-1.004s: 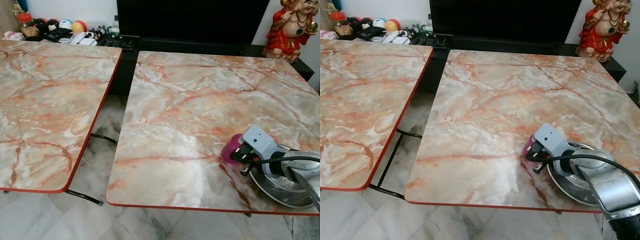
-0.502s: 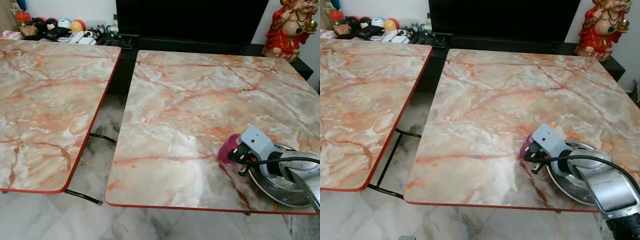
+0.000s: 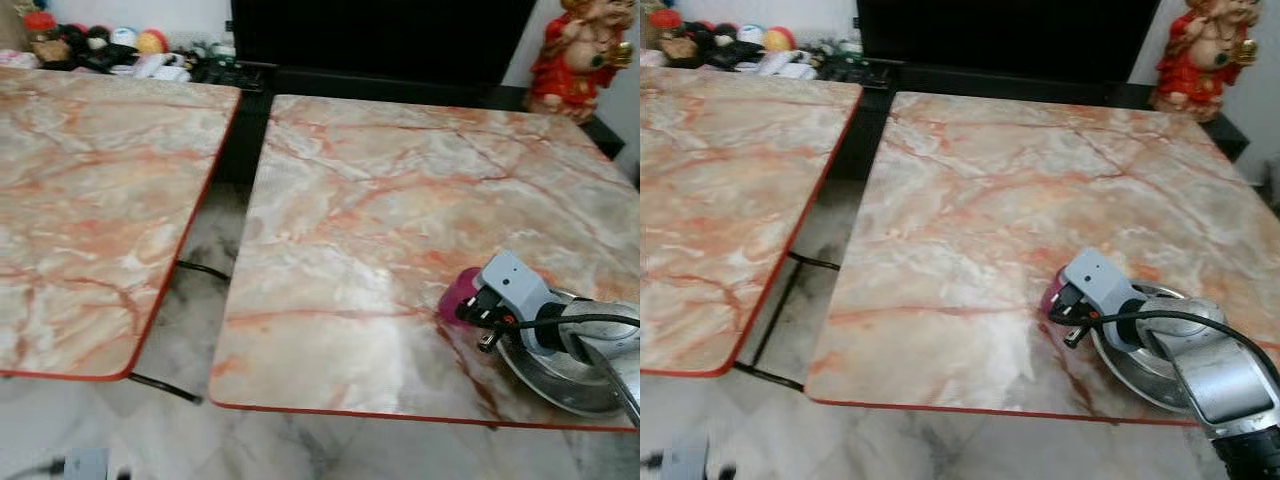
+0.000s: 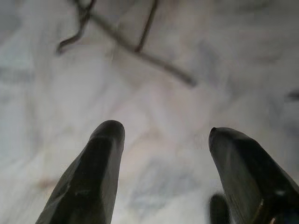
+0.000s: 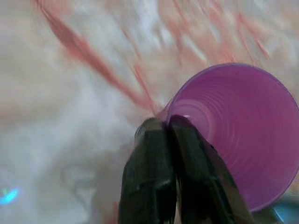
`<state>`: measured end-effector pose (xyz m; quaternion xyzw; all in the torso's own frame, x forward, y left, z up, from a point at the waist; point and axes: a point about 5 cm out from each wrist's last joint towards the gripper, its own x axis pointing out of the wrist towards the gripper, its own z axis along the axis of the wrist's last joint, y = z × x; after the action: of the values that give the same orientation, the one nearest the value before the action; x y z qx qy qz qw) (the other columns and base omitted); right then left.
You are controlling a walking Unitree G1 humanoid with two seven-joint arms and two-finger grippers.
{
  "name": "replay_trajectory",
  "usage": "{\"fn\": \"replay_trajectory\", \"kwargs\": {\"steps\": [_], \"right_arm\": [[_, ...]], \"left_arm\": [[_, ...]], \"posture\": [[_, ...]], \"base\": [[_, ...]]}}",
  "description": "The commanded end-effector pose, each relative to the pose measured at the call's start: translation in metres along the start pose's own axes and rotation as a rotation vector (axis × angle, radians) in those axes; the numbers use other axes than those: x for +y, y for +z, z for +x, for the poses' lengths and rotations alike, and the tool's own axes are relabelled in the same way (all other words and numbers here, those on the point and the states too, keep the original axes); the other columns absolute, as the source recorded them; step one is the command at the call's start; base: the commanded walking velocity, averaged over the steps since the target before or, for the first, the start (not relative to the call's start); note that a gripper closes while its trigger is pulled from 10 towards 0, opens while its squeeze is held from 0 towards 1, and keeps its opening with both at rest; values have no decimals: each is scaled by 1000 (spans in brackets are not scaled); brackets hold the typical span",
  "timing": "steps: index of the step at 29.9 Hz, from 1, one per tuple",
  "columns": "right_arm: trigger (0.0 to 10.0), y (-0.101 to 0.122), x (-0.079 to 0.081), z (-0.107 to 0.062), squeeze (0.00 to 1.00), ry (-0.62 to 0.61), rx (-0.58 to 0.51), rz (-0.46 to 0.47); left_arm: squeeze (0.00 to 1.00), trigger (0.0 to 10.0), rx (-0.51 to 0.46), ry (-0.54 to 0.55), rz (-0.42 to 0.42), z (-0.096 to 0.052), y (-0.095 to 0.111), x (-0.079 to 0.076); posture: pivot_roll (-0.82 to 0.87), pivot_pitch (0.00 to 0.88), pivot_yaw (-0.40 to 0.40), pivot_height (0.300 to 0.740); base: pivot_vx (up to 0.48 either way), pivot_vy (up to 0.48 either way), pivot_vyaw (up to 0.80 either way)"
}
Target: Setting the table
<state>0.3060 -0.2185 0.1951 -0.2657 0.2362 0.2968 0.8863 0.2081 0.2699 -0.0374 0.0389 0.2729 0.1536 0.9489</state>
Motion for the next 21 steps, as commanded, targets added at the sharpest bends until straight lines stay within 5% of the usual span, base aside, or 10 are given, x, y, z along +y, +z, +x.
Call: {"fn": "replay_trajectory", "kwargs": {"steps": [1,4,21], "right_arm": [[10000,1,0,-2,0,5,0,-9],[10000,1,1,-1,0,10,0,-11],[10000,-3,-2,-3,0,-5,47,-78]], "left_arm": [[0,10000,59,-51,12,-7,-18,-14],[0,10000,32,-89,33,-7,-14,-29],[0,10000,46,-95,3,-9,-18,-20]], "posture": [[-133,156,-61,740],[-132,155,-60,740],[-133,154,-61,740]], "base": [[0,0,0],[0,0,0],[0,0,0]]}}
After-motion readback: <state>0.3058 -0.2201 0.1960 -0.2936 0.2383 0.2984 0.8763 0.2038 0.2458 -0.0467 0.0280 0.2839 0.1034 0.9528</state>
